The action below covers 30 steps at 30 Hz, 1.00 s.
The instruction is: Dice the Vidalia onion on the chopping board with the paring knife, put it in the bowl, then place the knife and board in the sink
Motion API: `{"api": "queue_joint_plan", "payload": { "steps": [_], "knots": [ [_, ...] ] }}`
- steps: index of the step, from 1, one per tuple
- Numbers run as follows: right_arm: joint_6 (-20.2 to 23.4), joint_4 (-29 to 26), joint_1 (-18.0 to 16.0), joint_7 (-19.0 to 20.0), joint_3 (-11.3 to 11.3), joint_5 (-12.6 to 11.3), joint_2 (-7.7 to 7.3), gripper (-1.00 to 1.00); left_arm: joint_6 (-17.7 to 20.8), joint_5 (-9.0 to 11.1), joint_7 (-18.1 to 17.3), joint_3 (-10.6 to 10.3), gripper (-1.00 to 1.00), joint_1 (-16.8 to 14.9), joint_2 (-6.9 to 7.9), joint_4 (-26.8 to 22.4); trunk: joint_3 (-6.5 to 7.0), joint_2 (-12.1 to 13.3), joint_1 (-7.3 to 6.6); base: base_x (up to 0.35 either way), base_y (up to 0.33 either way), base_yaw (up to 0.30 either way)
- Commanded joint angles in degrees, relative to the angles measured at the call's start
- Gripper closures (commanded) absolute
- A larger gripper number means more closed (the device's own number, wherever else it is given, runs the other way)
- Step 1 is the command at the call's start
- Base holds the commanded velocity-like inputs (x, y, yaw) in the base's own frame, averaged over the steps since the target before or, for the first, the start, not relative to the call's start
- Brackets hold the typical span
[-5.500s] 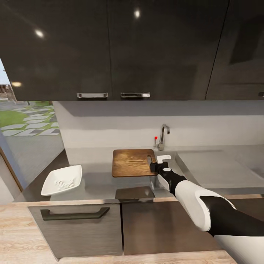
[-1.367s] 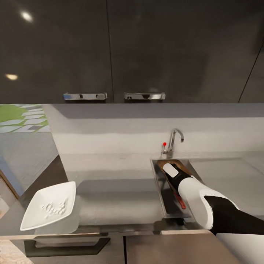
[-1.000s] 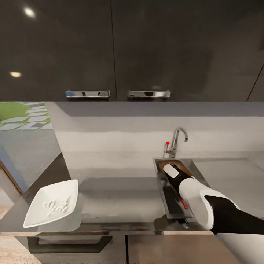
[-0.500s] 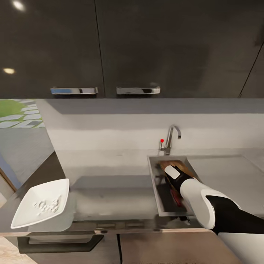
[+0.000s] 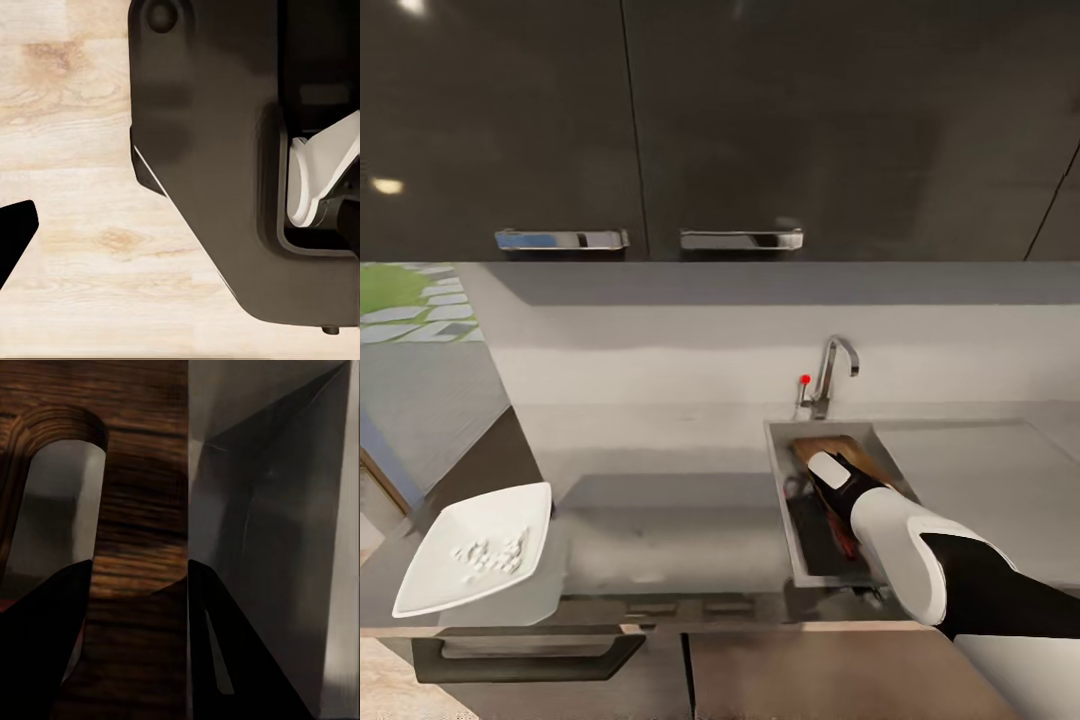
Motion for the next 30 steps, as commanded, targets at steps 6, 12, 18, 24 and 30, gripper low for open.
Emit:
{"api": "queue_joint_plan", "payload": {
  "steps": [6, 12, 18, 24, 30],
  "knots": [
    [-0.7, 0.8, -0.1, 1.7, -0.5, 0.2, 0.03, 1.0, -0.1, 0.4, 0.3, -0.5, -1.0, 0.0, 0.03, -0.1, -0.64, -0.1, 0.03, 0.0, 0.0, 0.077],
    [-0.7, 0.8, -0.1, 1.8, -0.6, 0.3, -0.29, 1.0, -0.1, 0.4, 0.3, -0.5, -1.0, 0.0, 0.03, -0.1, -1.18, -0.1, 0.03, 0.0, -0.116, 0.05],
    [-0.7, 0.8, -0.1, 1.8, -0.5, 0.3, -0.74, 1.0, -0.1, 0.4, 0.3, -0.5, -1.0, 0.0, 0.03, -0.1, -1.74, -0.1, 0.03, 0.0, -0.142, 0.003],
    [-0.7, 0.8, -0.1, 1.8, -0.5, 0.2, -0.75, 1.0, -0.1, 0.4, 0.3, -0.5, -1.0, 0.0, 0.04, -0.1, -2.3, -0.1, 0.03, 0.0, -0.008, 0.0],
    [-0.7, 0.8, -0.1, 2.7, -0.5, 0.3, -0.74, 1.0, -0.1, 0.4, 0.3, -0.5, -1.0, 0.0, 0.08, -0.1, -2.86, -0.1, 0.03, 0.0, 0.0, 0.0]
  ]
}}
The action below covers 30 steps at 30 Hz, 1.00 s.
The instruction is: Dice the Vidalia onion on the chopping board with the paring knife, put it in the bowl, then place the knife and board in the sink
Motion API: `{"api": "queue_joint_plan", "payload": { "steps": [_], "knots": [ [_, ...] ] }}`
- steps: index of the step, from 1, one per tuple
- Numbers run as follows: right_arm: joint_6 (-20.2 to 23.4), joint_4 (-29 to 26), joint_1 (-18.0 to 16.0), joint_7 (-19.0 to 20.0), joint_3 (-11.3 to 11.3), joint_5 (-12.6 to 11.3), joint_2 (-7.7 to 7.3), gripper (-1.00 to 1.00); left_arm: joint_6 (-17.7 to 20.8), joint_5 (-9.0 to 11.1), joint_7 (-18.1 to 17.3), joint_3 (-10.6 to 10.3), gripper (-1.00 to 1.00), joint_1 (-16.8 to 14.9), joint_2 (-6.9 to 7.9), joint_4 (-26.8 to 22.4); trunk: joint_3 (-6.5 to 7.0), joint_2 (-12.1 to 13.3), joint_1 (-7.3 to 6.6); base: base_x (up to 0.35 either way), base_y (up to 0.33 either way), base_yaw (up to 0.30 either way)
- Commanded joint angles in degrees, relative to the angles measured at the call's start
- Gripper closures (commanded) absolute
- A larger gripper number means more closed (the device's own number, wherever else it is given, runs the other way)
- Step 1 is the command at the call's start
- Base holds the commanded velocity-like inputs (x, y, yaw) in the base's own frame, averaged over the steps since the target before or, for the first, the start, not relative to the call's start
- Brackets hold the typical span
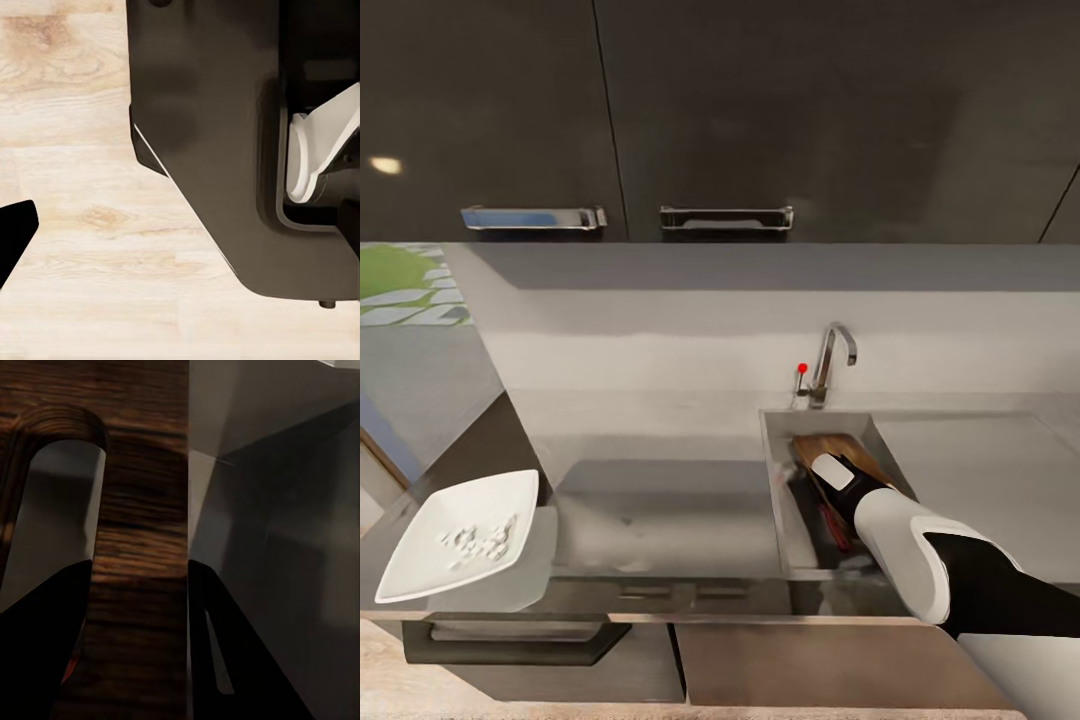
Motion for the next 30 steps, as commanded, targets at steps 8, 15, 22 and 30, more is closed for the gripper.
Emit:
{"api": "queue_joint_plan", "payload": {
  "steps": [8, 15, 22, 30],
  "knots": [
    [-0.7, 0.0, 0.0, 0.1, -0.4, 0.1, 0.02, 1.0, -0.1, 0.4, 0.3, -0.5, -1.0, 0.0, 0.03, -0.1, -0.84, -0.1, 0.03, 0.0, 0.0, 0.0],
    [-1.4, 0.0, 0.0, 0.3, -0.3, 0.1, 0.09, 1.0, 0.0, 0.4, 0.3, -0.5, -1.0, 0.0, -0.01, 0.0, -1.5, -0.1, 0.03, 0.0, 0.0, 0.0],
    [-3.0, 1.1, 0.0, 4.6, -0.3, 0.3, 0.01, 1.0, 0.0, 0.4, 0.3, -0.5, -1.0, 0.0, -0.01, 0.0, -2.15, -0.1, 0.03, 0.0, 0.0, 0.0],
    [-3.6, 1.8, 0.0, 6.0, -0.3, 0.3, 0.0, 1.0, 0.1, 0.4, 0.3, -0.5, -1.0, 0.0, -0.01, 0.0, -2.9, -0.1, 0.03, 0.0, 0.0, 0.0]
  ]
}}
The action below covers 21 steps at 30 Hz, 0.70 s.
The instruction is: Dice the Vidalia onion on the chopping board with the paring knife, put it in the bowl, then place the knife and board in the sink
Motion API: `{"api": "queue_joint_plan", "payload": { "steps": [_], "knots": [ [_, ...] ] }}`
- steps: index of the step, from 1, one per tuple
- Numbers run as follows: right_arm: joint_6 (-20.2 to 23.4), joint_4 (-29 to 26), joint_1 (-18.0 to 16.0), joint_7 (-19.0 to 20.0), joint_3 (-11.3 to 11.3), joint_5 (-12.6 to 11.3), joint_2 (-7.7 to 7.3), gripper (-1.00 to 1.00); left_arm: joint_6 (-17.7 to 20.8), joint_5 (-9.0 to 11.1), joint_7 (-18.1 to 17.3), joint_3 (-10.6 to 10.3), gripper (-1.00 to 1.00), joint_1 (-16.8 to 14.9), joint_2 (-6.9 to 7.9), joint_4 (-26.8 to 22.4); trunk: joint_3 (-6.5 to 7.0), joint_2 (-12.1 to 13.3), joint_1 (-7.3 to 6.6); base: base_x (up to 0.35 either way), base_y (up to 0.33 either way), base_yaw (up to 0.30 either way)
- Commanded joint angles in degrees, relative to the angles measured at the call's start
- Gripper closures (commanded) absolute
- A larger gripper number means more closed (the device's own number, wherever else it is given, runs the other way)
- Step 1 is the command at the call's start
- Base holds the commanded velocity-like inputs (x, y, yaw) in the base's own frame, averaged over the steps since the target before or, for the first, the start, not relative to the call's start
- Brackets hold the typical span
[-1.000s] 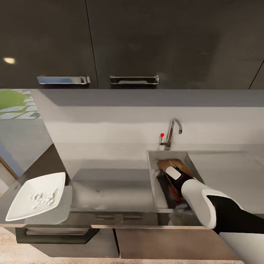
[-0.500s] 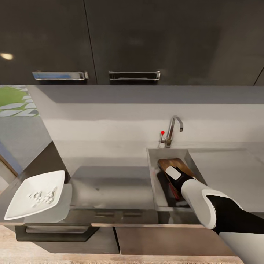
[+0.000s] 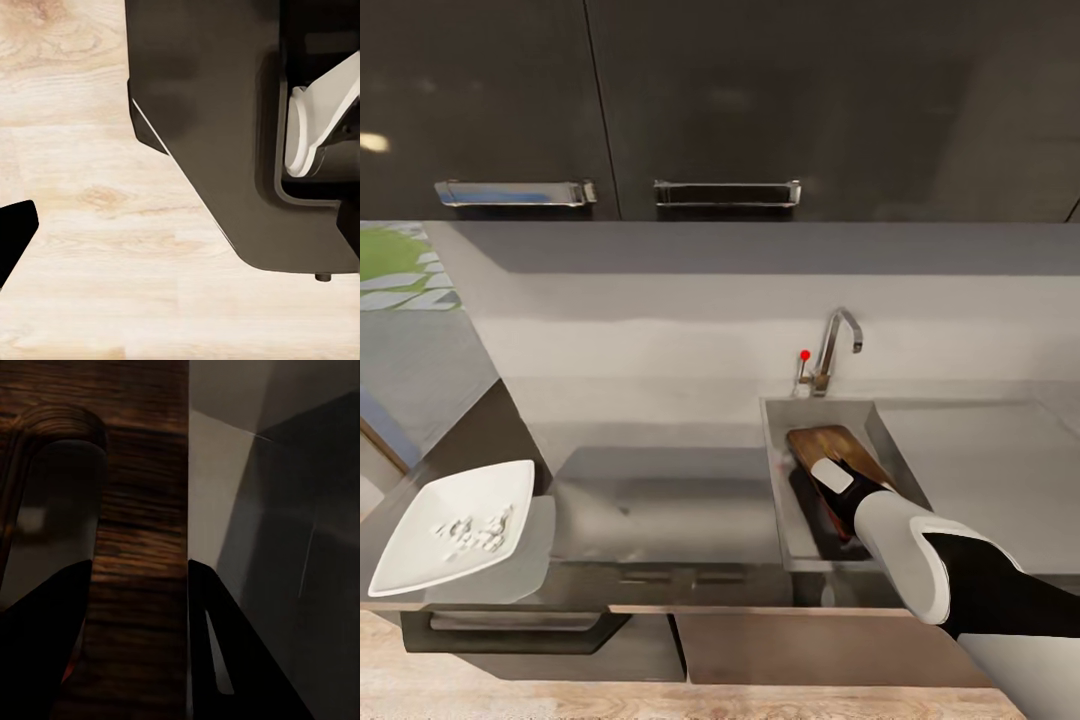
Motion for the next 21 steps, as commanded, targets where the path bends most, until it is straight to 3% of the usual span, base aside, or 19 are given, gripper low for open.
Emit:
{"api": "queue_joint_plan", "payload": {
  "steps": [1, 7, 21],
  "knots": [
    [-0.6, 0.0, -0.1, 0.4, -0.3, 0.2, 0.02, 1.0, -0.1, 0.4, 0.3, -0.5, -1.0, 0.0, 0.03, -0.1, -0.18, -0.1, 0.03, 0.0, 0.0, 0.0],
    [-0.7, 1.1, -0.1, 3.6, -0.3, 0.2, 0.02, 1.0, -0.1, 0.4, 0.3, -0.5, -1.0, 0.0, 0.03, -0.1, -0.74, -0.1, 0.03, 0.0, 0.0, 0.0],
    [-3.0, 1.2, 0.0, 4.0, -0.4, 0.3, -0.06, 1.0, -0.1, 0.4, 0.3, -0.5, -1.0, 0.0, 0.03, -0.1, -1.67, -0.1, 0.03, 0.0, 0.0, 0.0]
  ]
}}
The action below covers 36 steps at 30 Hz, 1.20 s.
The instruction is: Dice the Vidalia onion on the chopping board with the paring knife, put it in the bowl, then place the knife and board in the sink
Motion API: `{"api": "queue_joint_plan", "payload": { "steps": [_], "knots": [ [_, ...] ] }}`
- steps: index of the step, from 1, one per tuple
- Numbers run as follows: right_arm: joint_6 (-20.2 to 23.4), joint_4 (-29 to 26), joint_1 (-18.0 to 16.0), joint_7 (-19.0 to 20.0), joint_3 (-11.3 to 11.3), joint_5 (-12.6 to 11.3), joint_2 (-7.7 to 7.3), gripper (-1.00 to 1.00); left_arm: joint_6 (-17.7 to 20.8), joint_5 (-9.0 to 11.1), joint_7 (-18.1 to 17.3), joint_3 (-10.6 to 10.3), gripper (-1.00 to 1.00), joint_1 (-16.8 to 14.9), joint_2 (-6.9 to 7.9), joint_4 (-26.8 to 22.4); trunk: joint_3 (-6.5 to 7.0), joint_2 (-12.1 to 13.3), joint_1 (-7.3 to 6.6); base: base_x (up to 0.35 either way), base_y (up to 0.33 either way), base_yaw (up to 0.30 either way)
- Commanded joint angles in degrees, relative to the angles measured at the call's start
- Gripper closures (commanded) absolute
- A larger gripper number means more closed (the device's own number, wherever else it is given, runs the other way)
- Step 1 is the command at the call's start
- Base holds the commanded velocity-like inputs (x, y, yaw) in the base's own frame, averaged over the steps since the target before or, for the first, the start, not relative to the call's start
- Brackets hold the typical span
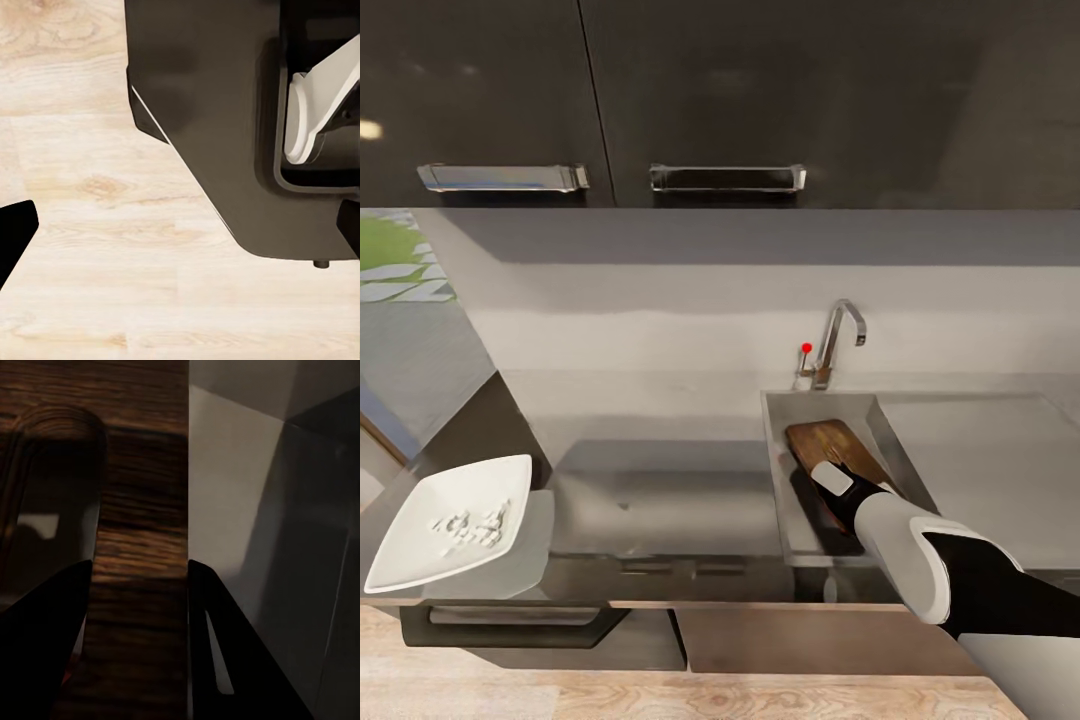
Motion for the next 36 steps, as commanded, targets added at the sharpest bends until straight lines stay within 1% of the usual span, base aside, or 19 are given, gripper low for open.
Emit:
{"api": "queue_joint_plan", "payload": {
  "steps": [1, 4, 6, 7, 10, 25, 26, 36],
  "knots": [
    [-0.7, 0.0, 0.0, 0.0, -0.4, 0.2, 0.02, 1.0, -0.1, 0.4, 0.3, -0.5, -1.0, 0.0, 0.03, -0.1, -0.09, -0.1, 0.03, 0.0, 0.0, 0.0],
    [-2.0, 0.0, 0.1, 0.0, -0.3, 0.2, 0.02, 1.0, -0.1, 0.4, 0.3, -0.5, -1.0, 0.0, 0.03, -0.1, -0.09, -0.1, 0.03, 0.0, 0.0, 0.0],
    [-2.5, -0.1, 1.4, 0.5, -0.3, 0.2, 0.02, 1.0, -0.1, 0.4, 0.3, -0.5, -1.0, 0.0, 0.03, -0.1, -0.09, -0.1, 0.03, 0.0, 0.0, 0.0],
    [-2.6, -0.1, 2.2, 1.1, -0.3, 0.2, 0.02, 1.0, -0.1, 0.4, 0.3, -0.5, -1.0, 0.0, 0.03, -0.1, -0.09, -0.1, 0.03, 0.0, 0.0, 0.0],
    [-2.7, -0.1, 3.0, 3.0, -0.3, 0.2, -0.04, 1.0, -0.1, 0.4, 0.3, -0.5, -1.0, 0.0, 0.03, -0.1, -0.09, -0.1, 0.03, 0.0, 0.0, 0.0],
    [-2.8, -0.1, 3.2, 3.4, -0.2, 0.2, 0.0, 1.0, -0.1, 0.4, 0.3, -0.5, -1.0, 0.0, 0.03, -0.1, -0.09, -0.1, 0.03, 0.0, 0.0, 0.0],
    [-2.8, -0.1, 3.2, 3.4, -0.2, 0.2, 0.01, -1.0, -0.1, 0.4, 0.3, -0.5, -1.0, 0.0, 0.03, -0.1, -0.09, -0.1, 0.03, 0.0, 0.0, 0.0],
    [-2.8, -0.7, 3.2, 3.3, -0.1, 0.1, 0.13, -1.0, -0.1, 0.4, 0.3, -0.5, -1.0, 0.0, 0.03, -0.1, -0.09, -0.1, 0.03, 0.0, 0.0, 0.0]
  ]
}}
